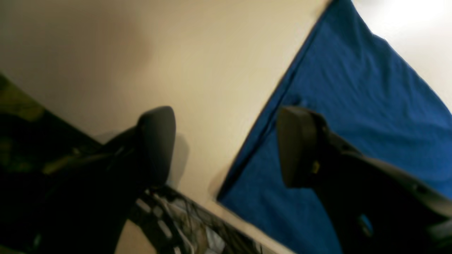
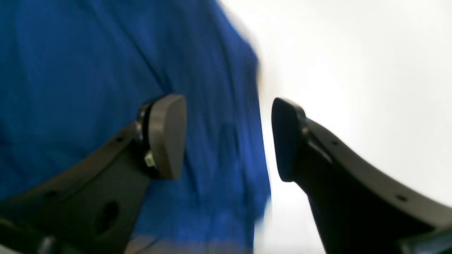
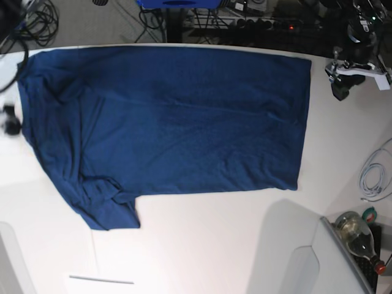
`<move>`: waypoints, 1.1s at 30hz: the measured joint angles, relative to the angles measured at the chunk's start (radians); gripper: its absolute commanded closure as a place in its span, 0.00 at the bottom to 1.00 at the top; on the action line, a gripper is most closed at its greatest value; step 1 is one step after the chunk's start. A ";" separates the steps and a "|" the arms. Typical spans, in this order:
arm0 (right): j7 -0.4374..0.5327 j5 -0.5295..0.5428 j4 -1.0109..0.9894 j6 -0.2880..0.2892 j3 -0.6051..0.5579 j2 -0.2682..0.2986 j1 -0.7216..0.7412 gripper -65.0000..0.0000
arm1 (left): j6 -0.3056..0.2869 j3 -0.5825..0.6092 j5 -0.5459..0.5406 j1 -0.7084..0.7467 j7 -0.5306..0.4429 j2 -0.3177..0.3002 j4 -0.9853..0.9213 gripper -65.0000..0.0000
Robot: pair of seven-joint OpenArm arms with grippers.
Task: Layout the t-shirt on the table in an organized manner, then fold the t-shirt properly
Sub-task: 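Release the shirt and move the right gripper to the sleeve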
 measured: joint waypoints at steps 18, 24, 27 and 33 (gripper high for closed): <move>0.517 0.016 -0.560 -0.117 -0.892 0.122 0.390 0.44 | -0.005 0.316 0.261 -0.066 0.001 0.011 -0.065 1.00; 0.544 0.014 -0.702 -0.121 -0.973 0.085 0.493 0.44 | -0.014 0.211 0.257 -0.061 -0.005 0.016 -0.056 1.00; 0.637 0.026 -0.787 -0.120 -1.010 0.048 0.525 0.44 | -0.014 0.176 0.260 -0.059 -0.002 0.016 -0.056 1.00; 0.698 0.016 -0.904 -0.121 -1.061 0.030 0.542 0.46 | -0.014 0.092 0.261 -0.061 0.000 0.020 -0.056 1.00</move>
